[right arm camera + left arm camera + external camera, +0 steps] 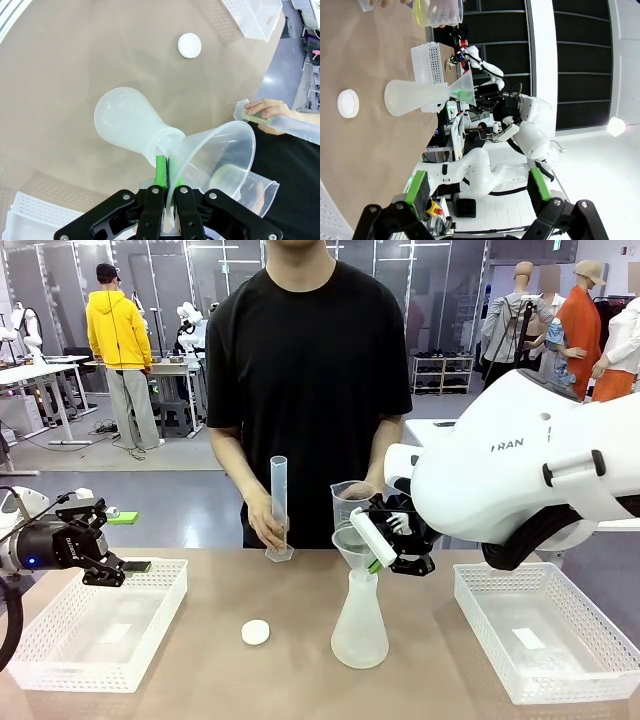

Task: Prepare the solutions needed for the experiment.
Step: Pick up the Plastic Funnel and insert it into the Big flask.

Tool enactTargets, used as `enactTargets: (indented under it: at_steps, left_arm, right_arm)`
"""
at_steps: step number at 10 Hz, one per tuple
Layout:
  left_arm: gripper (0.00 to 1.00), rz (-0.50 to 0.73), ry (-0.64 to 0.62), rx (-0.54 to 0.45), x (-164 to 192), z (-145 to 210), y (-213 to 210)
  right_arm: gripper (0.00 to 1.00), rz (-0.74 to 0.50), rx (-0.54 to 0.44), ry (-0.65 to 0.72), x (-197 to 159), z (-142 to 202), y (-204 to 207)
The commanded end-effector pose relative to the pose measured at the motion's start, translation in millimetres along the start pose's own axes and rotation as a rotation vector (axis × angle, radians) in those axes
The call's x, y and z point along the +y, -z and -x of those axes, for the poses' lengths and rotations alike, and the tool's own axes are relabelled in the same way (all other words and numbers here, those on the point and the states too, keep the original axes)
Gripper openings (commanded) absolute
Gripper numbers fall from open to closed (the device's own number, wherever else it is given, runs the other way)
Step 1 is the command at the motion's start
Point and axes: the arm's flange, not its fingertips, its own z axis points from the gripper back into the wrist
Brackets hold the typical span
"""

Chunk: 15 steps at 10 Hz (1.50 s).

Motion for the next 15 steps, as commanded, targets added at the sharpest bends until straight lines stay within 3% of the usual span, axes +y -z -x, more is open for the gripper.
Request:
enactTargets:
  at_steps: [1,4,5,6,7,8,9,10,11,15]
  left_arm:
    - [1.00,0.000,0.004,-0.019,-1.3,-1.4,1.2]
    - [1.00,0.000,0.004,-0.019,-1.3,-1.4,1.2]
    - [1.00,0.000,0.004,-0.019,-1.3,-1.4,1.2]
    - [1.00,0.000,0.004,-0.019,-1.3,-1.4,1.2]
    - [1.00,0.000,0.004,-0.019,-1.3,-1.4,1.2]
    - [1.00,0.000,0.004,-0.019,-1.3,-1.4,1.2]
    - [1.00,0.000,0.004,-0.019,-1.3,-1.4,1.2]
    - [1.00,0.000,0.004,-0.019,-1.3,-1.4,1.2]
    - [1.00,0.000,0.004,-0.019,-1.3,-1.4,1.2]
    - [1.00,0.000,0.004,-0.019,-1.3,-1.4,1.2]
  right_arm:
    - [0.04,0.024,-0.017,-0.016,5.5,6.8,9.7]
    - [0.04,0.035,-0.019,-0.010,7.2,8.2,14.2]
    - [0.23,0.035,-0.021,-0.007,7.4,8.6,14.5]
    - [0.23,0.032,-0.017,-0.009,7.9,8.6,14.8]
    - [0.41,0.026,-0.020,-0.006,7.9,9.0,14.5]
    - [0.42,0.018,-0.018,-0.002,7.7,8.5,14.8]
    - [0.61,0.005,-0.012,0.011,6.9,8.1,15.2]
    - [0.62,0.004,-0.023,0.003,6.9,8.0,15.4]
    - [0.81,0.002,-0.004,0.013,2.6,3.8,8.8]
    - [0.81,0.002,-0.004,0.013,2.6,3.8,8.8]
